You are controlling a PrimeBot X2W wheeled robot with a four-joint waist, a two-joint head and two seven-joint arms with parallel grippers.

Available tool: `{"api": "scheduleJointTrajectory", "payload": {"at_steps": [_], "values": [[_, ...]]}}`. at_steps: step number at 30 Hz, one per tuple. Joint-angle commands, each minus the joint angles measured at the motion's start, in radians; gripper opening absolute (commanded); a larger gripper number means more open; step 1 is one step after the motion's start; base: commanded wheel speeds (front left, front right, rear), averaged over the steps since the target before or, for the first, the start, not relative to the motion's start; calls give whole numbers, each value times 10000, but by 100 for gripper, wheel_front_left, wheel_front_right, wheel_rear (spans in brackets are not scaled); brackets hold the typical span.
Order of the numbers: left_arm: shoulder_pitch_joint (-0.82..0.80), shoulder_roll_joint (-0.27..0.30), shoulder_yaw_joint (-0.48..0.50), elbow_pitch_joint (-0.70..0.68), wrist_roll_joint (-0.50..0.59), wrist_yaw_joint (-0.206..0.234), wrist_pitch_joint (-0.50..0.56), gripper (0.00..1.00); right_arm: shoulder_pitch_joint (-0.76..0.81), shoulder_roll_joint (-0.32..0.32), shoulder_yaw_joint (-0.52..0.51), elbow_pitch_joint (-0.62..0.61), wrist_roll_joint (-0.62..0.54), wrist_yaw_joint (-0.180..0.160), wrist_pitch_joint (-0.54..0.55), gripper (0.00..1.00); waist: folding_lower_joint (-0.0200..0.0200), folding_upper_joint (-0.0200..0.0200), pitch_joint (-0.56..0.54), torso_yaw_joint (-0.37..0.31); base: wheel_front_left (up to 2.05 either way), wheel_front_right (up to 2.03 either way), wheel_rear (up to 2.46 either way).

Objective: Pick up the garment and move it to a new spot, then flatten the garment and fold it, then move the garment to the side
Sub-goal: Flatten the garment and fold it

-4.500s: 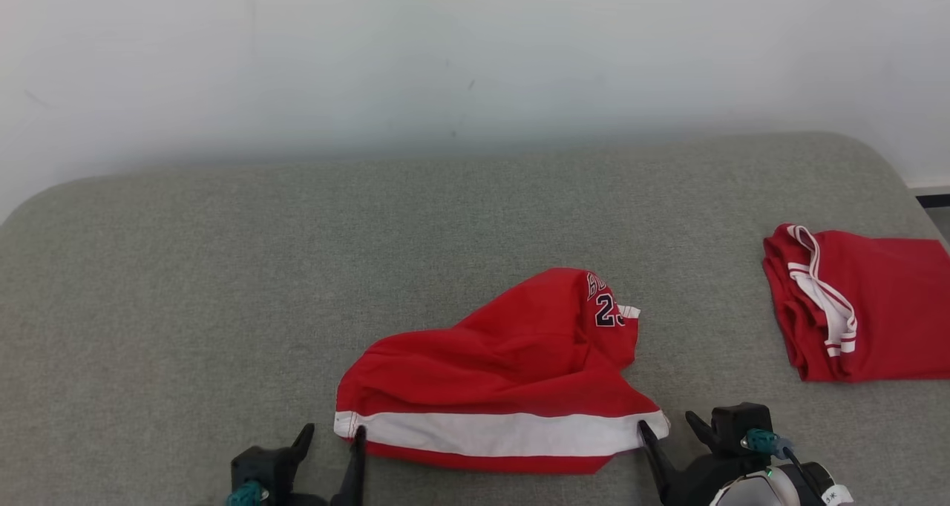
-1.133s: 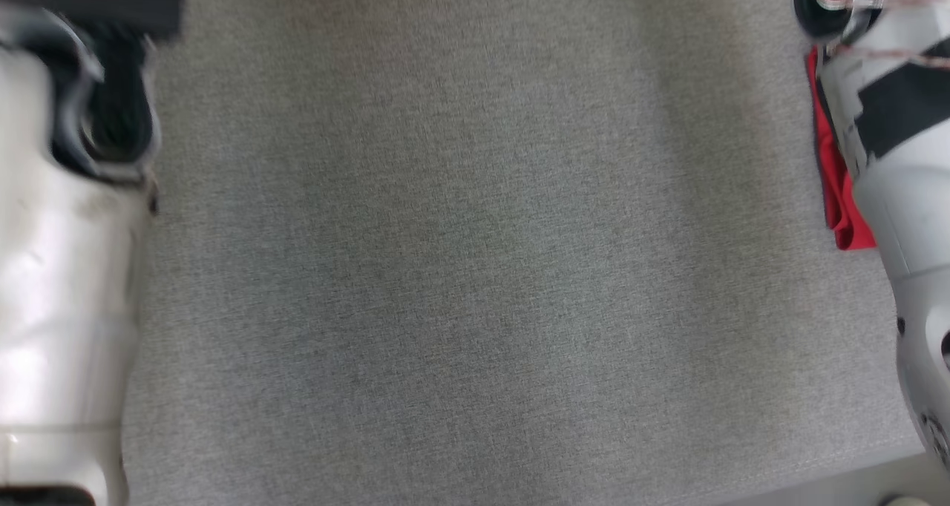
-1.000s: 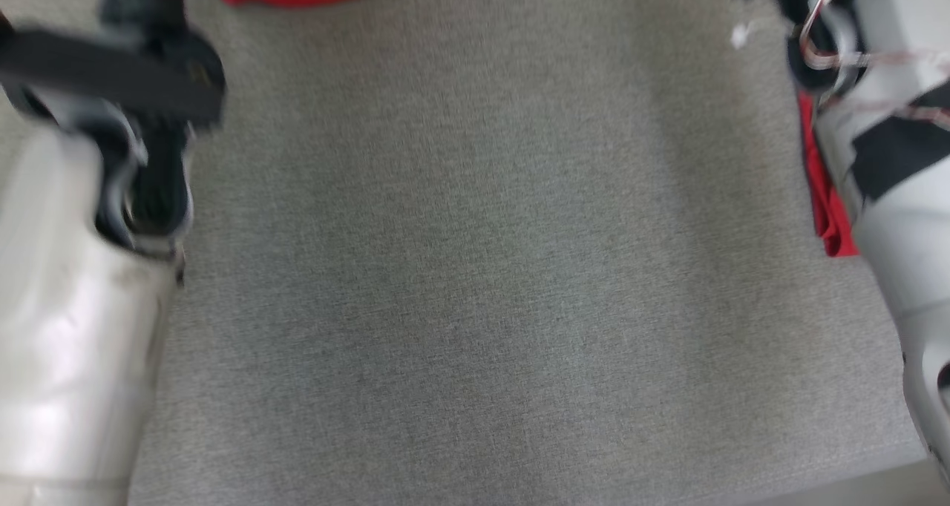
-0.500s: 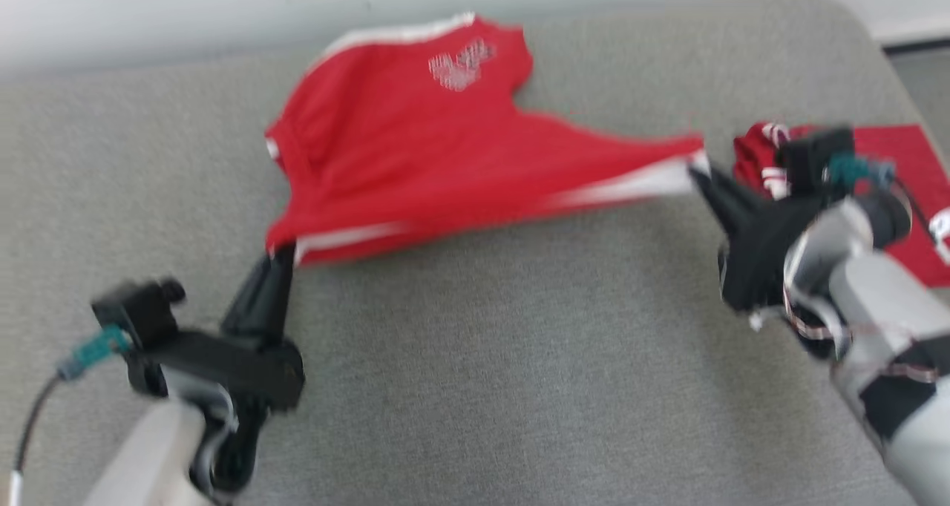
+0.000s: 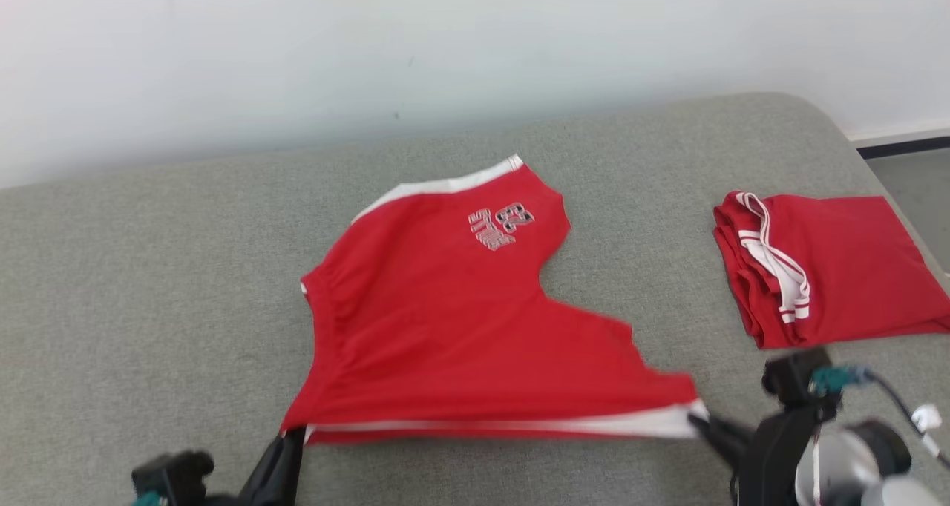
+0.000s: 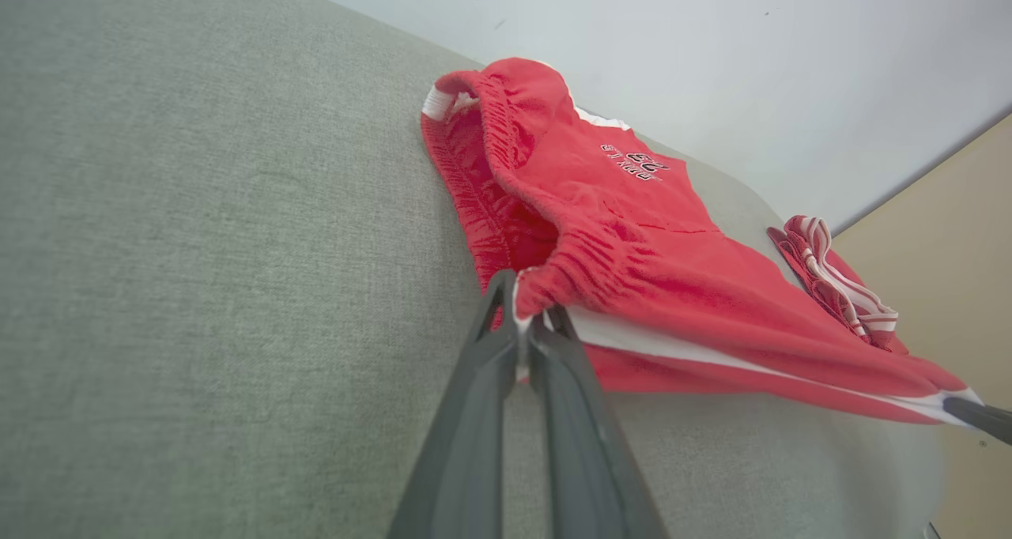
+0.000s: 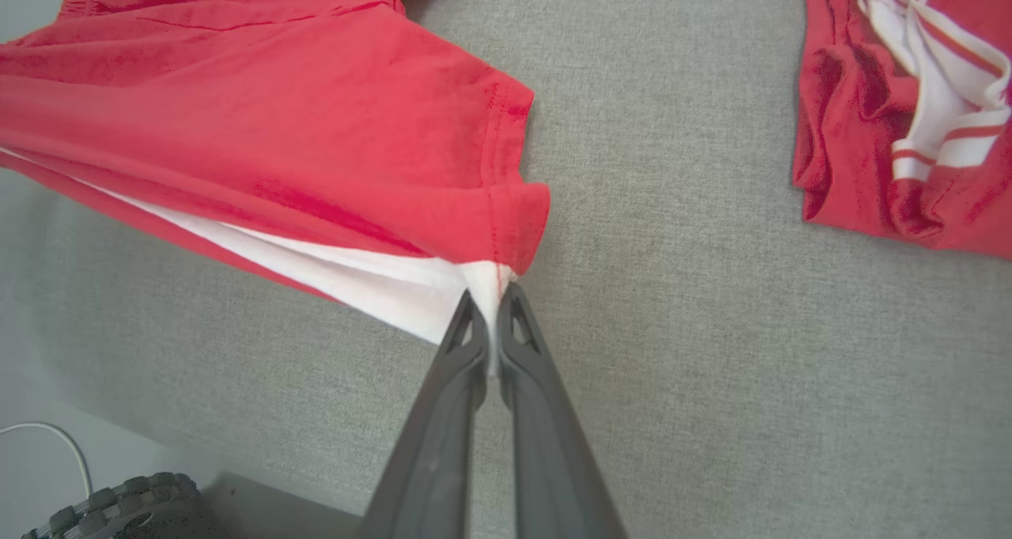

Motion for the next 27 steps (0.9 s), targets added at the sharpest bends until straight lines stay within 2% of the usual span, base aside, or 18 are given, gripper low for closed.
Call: {"api": "scheduleJointTrajectory", "payload": {"at_steps": [1,8,14,21,27], "values": [[422,301,234,-63,-156,212,-25,0,686,47,-452,-513,-301,-110,568,0,4,3,-90,50,0,0,0],[1528,461,-29,-701,-224,545,354,0,2792,1008,-1580,-2829,-1141,-86,2440,0,4,3,-175,231,0,0,0],[1970,450,-332,-1181,-224,544,592,0,3138,1308,-2156,-3758,-1779,-84,2776,0,4,3,-333,433,0,0,0],[1467,361,-372,-1564,-255,581,803,0,1901,792,-1971,-3382,-1966,-84,2395,0,4,3,-325,673,0,0,0],[473,56,-522,-1602,-323,644,1418,0,-84,258,-1274,-1946,-1798,-80,1808,0,4,3,-21,1048,0,0,0]]}}
